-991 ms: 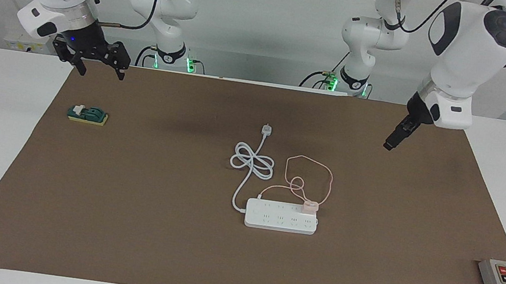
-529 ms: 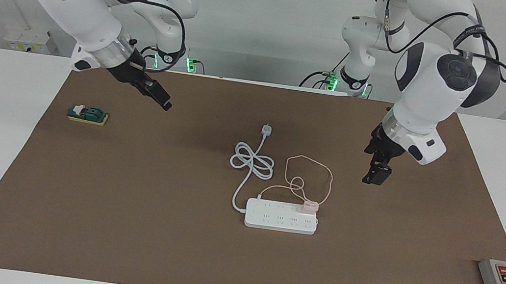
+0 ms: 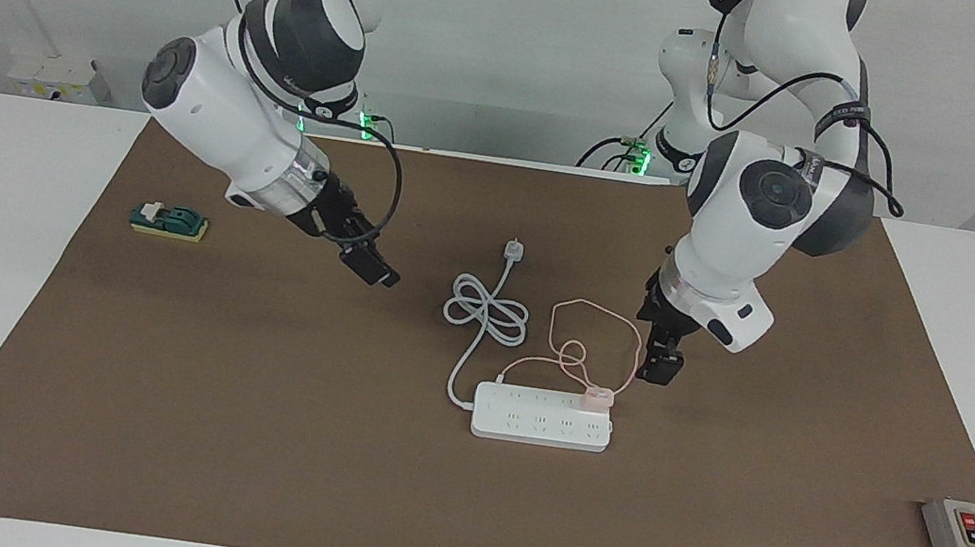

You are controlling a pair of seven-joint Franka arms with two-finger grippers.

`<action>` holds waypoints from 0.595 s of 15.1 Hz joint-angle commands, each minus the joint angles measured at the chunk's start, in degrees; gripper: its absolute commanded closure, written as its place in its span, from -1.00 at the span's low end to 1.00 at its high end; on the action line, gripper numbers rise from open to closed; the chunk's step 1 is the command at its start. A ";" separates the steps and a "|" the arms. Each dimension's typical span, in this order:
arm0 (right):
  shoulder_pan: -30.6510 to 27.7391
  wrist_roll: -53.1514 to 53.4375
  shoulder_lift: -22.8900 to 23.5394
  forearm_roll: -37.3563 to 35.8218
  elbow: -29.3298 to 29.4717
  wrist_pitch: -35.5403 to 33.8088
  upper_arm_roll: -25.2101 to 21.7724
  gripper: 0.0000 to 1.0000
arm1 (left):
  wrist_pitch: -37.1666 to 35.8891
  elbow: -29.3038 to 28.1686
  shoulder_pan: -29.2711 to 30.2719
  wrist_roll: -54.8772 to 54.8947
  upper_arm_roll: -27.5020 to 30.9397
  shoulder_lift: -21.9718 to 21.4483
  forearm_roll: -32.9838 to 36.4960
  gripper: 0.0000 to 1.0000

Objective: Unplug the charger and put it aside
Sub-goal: 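Reach the left gripper to the pink charger while the right gripper reaches the strip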

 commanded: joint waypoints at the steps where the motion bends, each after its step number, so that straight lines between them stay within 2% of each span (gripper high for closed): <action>1: 1.81 8.33 9.57 3.78 9.96 0.81 0.01 -1.00 | -0.11 5.43 -1.95 -2.41 0.82 5.36 2.93 -1.00; 4: 3.48 9.50 13.98 9.31 10.78 4.58 -0.08 -1.00 | 1.03 6.23 -3.01 -4.27 0.91 7.92 4.96 -1.00; 8: 4.63 9.58 18.46 13.62 12.27 5.21 0.01 -1.00 | 2.62 6.59 -3.62 -4.35 0.91 9.77 5.58 -1.00; 9: 4.46 9.58 20.82 15.46 14.36 5.12 -0.08 -1.00 | 2.70 6.50 -3.71 -4.35 0.82 10.03 5.67 -1.00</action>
